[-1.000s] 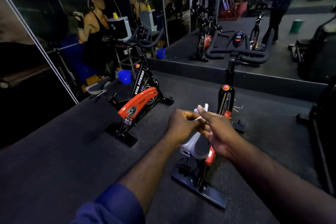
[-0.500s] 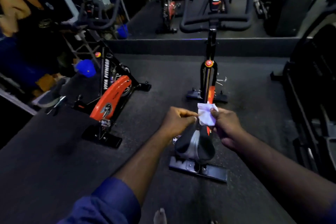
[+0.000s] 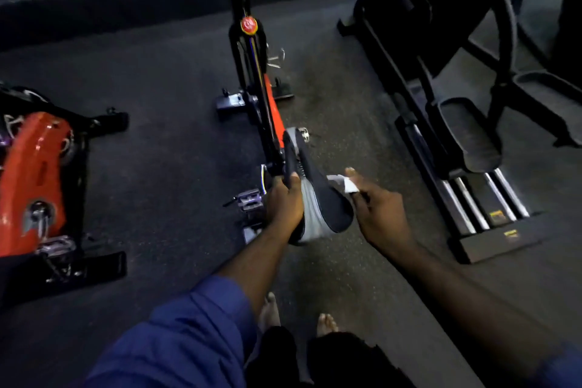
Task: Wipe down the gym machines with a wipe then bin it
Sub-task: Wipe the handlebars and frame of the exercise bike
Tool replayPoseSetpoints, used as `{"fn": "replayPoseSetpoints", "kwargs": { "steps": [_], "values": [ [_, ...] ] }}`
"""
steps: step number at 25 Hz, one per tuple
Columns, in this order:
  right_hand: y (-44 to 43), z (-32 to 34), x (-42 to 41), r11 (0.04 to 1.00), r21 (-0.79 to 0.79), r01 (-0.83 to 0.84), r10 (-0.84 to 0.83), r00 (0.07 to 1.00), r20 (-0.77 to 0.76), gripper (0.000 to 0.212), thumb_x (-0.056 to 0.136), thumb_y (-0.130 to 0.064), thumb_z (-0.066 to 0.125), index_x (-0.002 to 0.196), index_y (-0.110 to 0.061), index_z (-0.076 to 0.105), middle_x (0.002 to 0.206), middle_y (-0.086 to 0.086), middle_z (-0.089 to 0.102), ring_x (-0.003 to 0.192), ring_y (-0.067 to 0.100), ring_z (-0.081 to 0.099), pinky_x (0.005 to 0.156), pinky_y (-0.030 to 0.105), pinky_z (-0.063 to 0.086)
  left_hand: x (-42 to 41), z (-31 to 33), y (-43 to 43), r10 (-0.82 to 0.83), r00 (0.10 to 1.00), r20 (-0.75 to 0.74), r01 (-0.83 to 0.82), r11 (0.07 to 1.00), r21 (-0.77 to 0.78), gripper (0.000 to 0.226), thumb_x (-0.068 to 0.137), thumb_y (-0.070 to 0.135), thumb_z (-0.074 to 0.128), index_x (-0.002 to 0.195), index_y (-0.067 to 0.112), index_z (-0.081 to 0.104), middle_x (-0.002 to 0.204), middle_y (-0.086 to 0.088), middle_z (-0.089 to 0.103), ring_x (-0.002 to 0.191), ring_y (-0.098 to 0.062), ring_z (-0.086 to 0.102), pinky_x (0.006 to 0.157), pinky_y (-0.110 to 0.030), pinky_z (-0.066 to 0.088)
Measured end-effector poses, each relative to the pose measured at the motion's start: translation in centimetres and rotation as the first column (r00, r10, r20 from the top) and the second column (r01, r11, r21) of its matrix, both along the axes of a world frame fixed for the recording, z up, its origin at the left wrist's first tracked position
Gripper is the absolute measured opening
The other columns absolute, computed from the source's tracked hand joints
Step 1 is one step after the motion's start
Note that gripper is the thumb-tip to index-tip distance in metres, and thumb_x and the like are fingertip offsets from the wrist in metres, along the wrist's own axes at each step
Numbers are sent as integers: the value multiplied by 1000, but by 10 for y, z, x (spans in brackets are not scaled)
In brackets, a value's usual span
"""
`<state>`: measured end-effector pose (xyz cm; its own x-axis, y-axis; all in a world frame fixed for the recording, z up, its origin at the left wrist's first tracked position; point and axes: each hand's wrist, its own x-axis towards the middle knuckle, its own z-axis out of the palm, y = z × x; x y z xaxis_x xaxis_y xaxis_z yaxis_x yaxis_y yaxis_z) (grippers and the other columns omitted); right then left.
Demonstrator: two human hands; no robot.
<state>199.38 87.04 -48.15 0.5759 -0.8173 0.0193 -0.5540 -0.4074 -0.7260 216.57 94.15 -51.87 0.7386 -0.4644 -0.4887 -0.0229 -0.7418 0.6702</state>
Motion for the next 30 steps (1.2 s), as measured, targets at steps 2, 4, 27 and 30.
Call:
{"fn": "replayPoseSetpoints", "kwargs": {
  "steps": [2,4,27,30],
  "values": [
    [11,-28,-4,994,10,-111,111,994,-16,46,101,-4,50,145,-12,60,150,1,54,139,5,48,116,12,31,-7,-6,-4,-46,999,28,42,993,110,59,109,57,27,137,14,56,137,-22,62,127,-43,58,104,-49,42],
    [19,-50,-10,964,-29,-263,261,964,-53,53,98,-12,41,150,-8,52,158,4,42,149,11,36,124,21,23,-12,-6,-7,-78,992,102,59,983,173,61,110,58,19,141,17,52,140,-21,60,128,-43,57,103,-50,42],
    [35,-66,-21,941,-243,-236,229,972,-59,35,101,-24,67,134,-14,69,143,7,63,140,16,53,119,32,39,-12,-16,-11,-39,980,195,12,991,137,64,108,62,17,134,20,57,137,-22,59,123,-43,58,102,-52,43],
    [39,-70,-19,933,-277,-229,224,973,-51,34,101,-24,65,132,-12,70,141,8,64,138,18,55,119,30,36,-12,-17,-10,-37,978,206,8,991,137,64,108,62,17,134,20,57,136,-21,59,122,-42,59,102,-51,44]
  ]
}}
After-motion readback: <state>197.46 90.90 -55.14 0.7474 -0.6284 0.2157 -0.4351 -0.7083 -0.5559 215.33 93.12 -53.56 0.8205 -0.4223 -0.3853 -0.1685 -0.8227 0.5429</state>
